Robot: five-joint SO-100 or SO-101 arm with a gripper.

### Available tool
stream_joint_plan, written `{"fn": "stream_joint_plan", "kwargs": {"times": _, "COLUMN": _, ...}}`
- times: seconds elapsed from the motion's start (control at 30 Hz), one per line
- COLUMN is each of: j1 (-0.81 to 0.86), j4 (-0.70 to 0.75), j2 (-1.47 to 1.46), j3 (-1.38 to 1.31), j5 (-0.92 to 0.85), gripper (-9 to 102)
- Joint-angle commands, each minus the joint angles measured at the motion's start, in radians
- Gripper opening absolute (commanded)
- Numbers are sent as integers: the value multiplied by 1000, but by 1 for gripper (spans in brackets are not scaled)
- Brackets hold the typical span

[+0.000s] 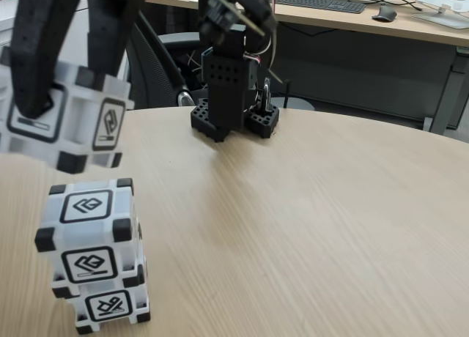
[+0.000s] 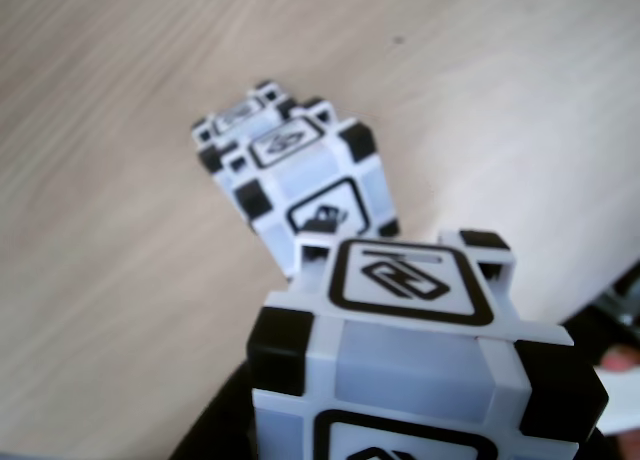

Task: Stack cubes from left to right.

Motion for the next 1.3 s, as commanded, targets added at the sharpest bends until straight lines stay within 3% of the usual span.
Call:
{"fn": "stream_joint_plan", "kwargs": {"times": 0.0, "j1": 6, "j4": 3, "j2": -21, "j3": -37, "j5": 15, "gripper": 0}}
{"fn": "stream_joint_plan", "kwargs": {"times": 0.57, "j1": 5, "j4": 3, "j2": -44, "j3": -38, "j5": -18, "gripper": 2}}
{"fn": "stream_joint_plan", "kwargs": {"times": 0.83, "j1": 5, "j4": 3, "j2": -44, "j3": -37, "j5": -32, "gripper": 14}}
{"fn": "stream_joint_plan", "kwargs": {"times": 1.07, "j1": 5, "j4": 3, "j2": -44, "j3": -37, "j5": -66, "gripper": 32}}
{"fn": "stream_joint_plan", "kwargs": {"times": 1.27, "j1": -8, "j4": 8, "j2": -43, "j3": -37, "j5": -89, "gripper": 38}}
